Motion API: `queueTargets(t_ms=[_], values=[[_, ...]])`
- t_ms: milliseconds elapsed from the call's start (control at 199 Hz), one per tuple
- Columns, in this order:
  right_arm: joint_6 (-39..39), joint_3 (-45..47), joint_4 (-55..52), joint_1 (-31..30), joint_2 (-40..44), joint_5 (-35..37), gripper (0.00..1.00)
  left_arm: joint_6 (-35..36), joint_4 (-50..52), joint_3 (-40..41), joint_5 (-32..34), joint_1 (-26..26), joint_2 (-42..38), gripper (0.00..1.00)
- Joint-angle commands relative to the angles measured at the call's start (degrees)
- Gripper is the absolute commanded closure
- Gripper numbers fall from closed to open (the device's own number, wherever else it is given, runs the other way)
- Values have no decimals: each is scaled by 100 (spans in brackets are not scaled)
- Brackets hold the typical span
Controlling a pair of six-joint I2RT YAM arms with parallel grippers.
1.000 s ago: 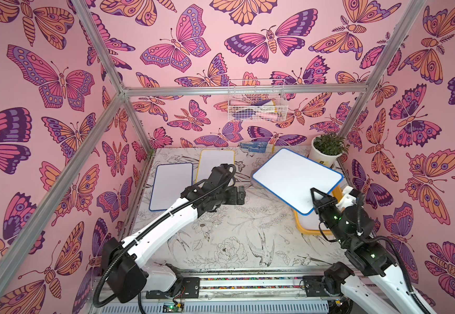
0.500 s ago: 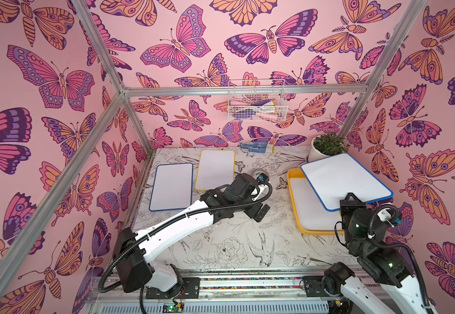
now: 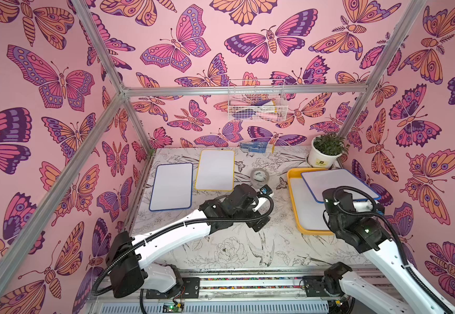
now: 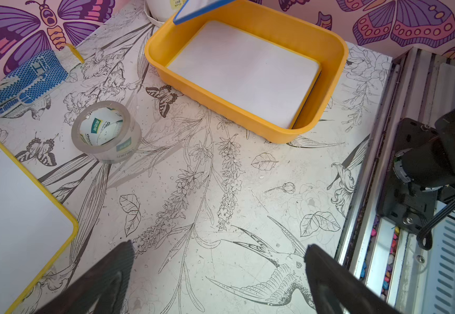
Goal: Put the whiteboard into the storage box
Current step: Place the whiteboard in the storage box.
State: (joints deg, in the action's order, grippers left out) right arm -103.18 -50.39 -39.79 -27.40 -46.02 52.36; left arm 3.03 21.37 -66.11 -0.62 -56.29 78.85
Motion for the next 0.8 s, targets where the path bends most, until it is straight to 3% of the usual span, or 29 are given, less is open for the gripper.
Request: queueTargets(t_ms=[0,792], values=[[-853,-274,-38,24,-40,188,100,95,-91,63,27,-13,3,0],[-1582,575,568,40,-346,-248,100,-440,-70,-34,-537,371,127,0]])
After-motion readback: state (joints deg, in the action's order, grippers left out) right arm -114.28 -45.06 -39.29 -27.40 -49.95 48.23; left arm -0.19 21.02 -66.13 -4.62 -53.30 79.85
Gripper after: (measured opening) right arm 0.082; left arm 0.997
